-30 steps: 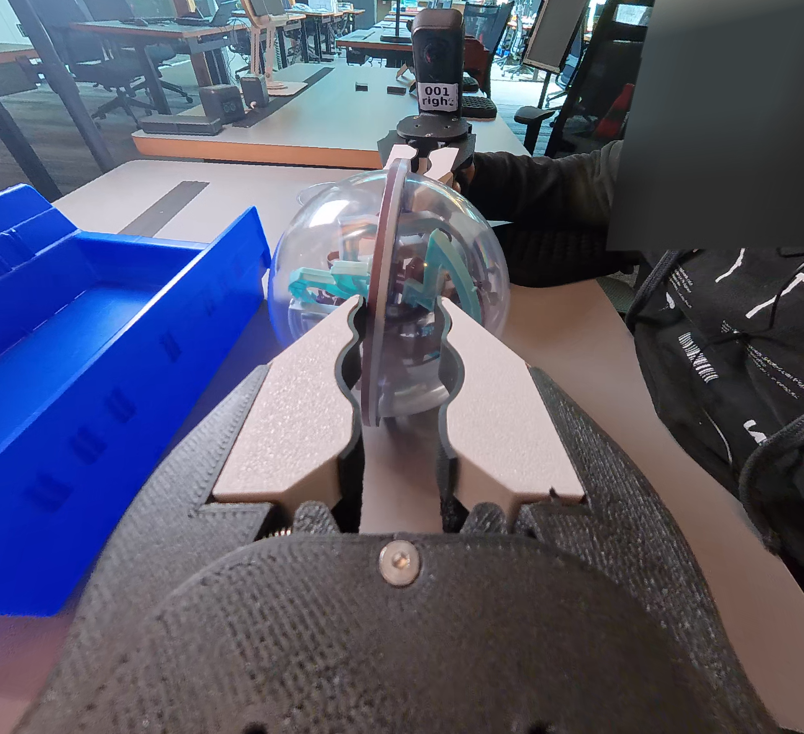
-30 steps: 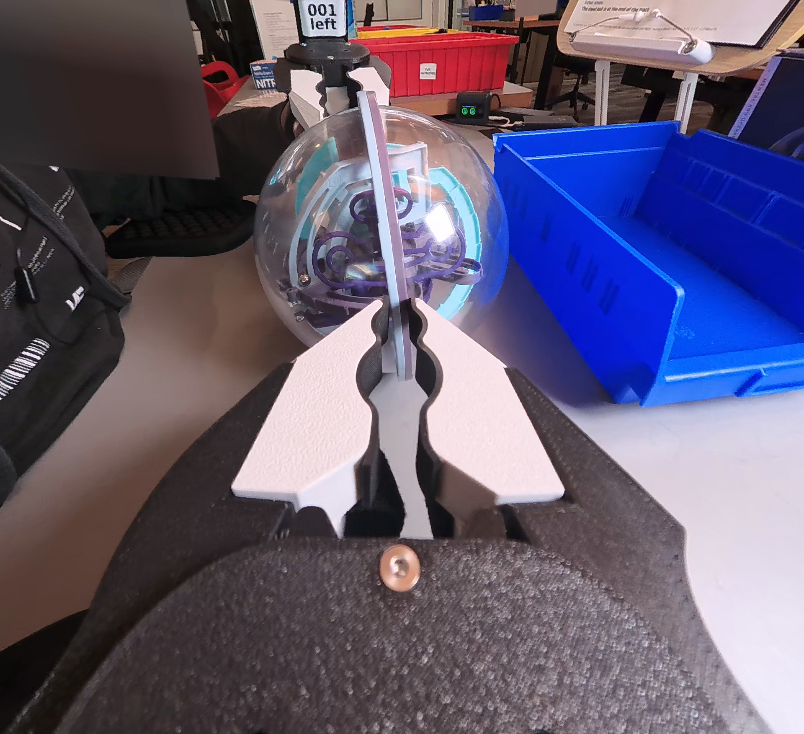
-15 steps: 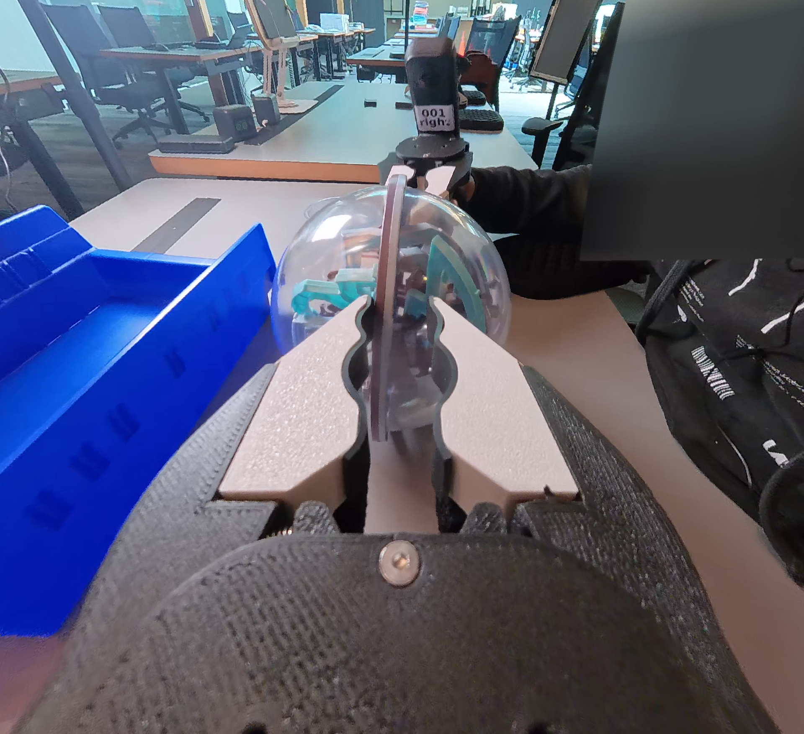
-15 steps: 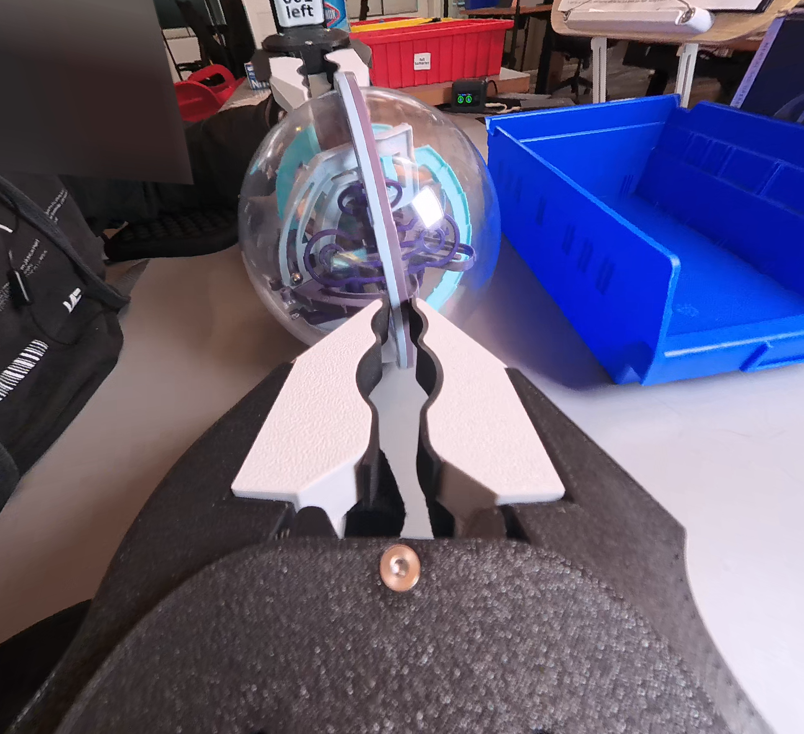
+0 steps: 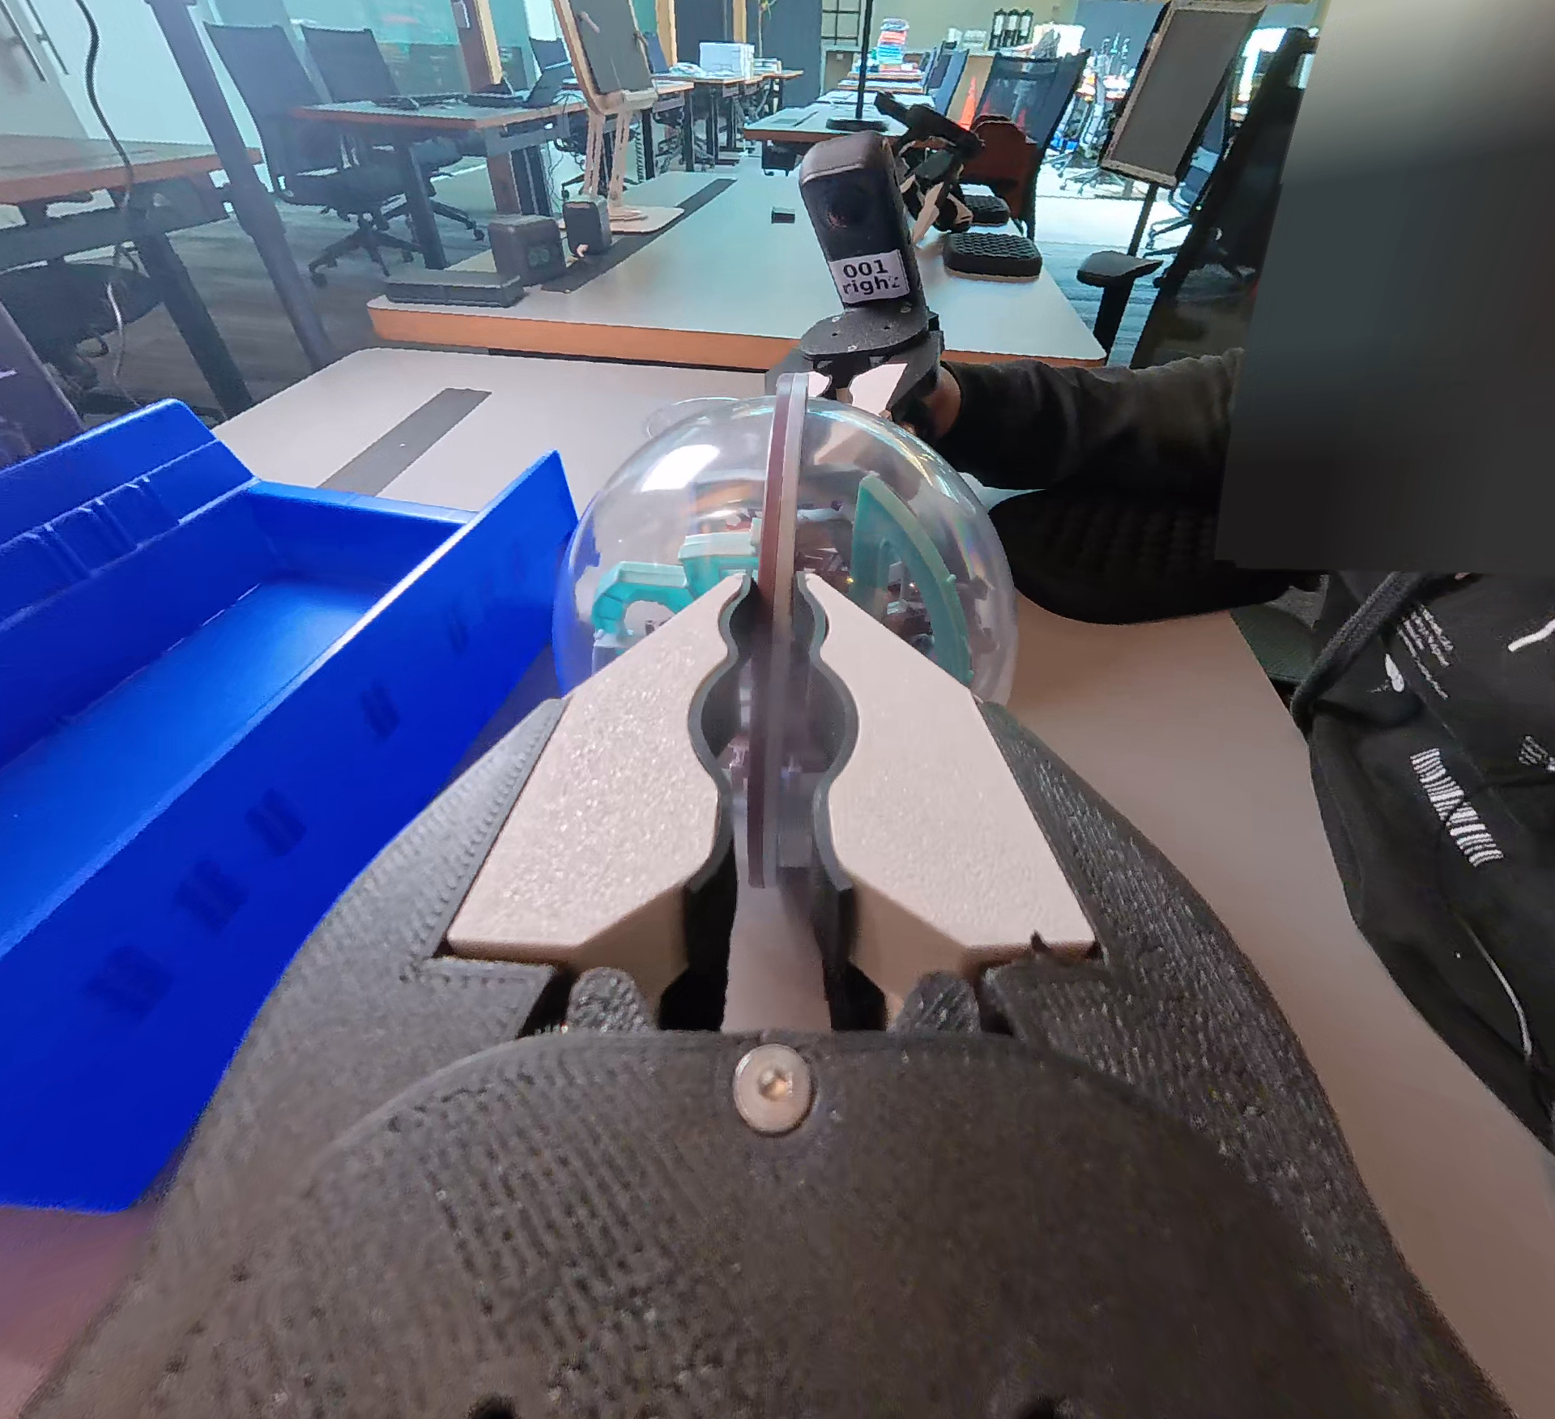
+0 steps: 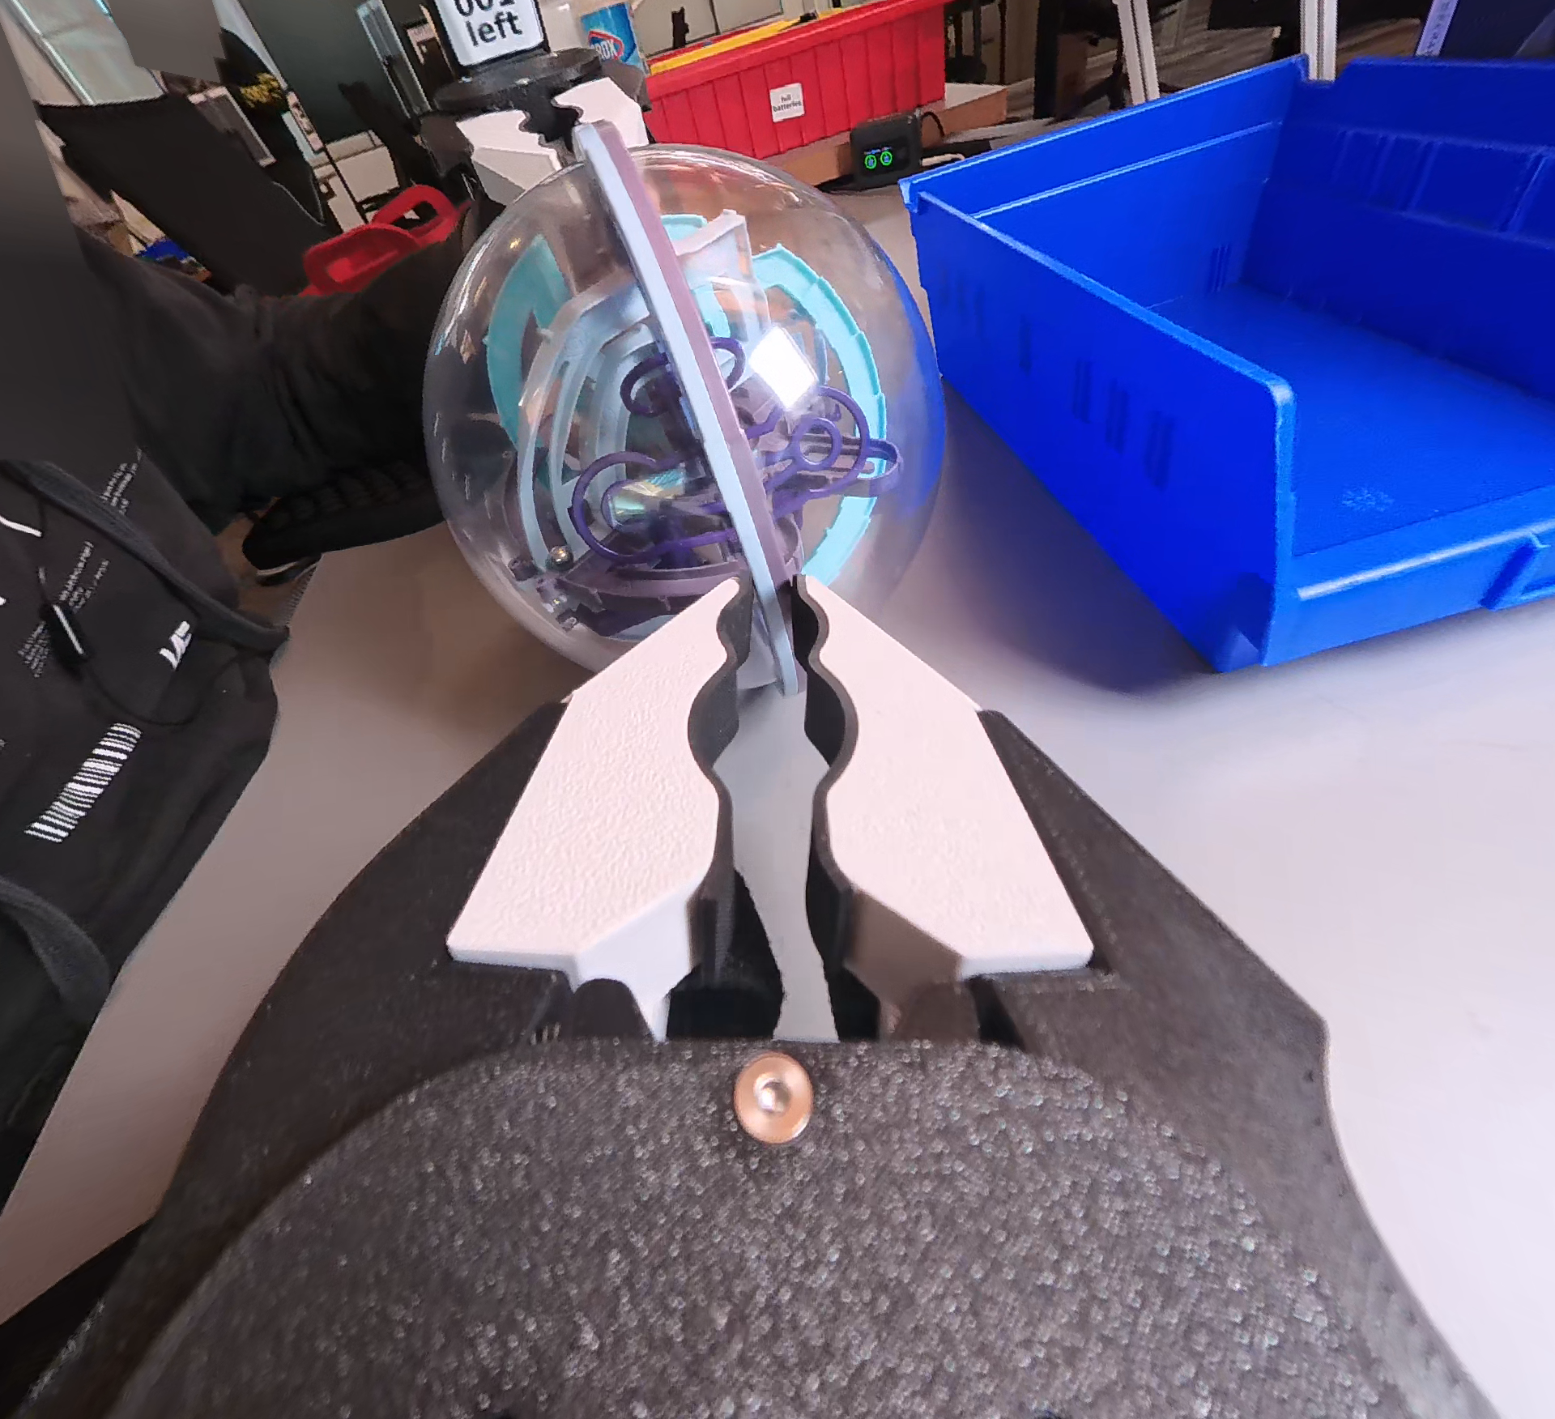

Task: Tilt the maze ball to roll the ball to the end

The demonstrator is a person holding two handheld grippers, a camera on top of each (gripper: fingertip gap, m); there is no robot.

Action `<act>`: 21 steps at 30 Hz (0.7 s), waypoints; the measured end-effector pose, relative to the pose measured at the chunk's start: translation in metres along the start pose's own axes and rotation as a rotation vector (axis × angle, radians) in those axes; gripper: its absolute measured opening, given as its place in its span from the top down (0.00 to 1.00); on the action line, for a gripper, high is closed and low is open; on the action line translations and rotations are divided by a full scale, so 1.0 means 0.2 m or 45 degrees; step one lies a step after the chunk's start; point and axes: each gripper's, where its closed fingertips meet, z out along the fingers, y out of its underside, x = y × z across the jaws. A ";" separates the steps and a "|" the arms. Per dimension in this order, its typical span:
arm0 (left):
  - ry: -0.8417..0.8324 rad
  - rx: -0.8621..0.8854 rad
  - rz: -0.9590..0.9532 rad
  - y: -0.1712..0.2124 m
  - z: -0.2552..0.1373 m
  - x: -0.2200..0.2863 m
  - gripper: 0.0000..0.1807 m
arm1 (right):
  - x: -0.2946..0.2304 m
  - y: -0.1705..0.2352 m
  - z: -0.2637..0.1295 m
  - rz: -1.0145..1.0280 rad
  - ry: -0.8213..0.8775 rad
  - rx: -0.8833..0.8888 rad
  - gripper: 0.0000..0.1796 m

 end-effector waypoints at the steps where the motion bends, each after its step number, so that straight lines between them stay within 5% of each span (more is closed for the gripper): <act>1: -0.007 -0.001 -0.010 0.00 0.00 0.00 0.96 | 0.00 0.00 0.00 0.007 0.003 -0.001 0.96; 21: -0.024 -0.028 -0.134 0.01 0.01 -0.05 0.86 | 0.04 0.02 0.00 0.151 0.019 -0.029 0.97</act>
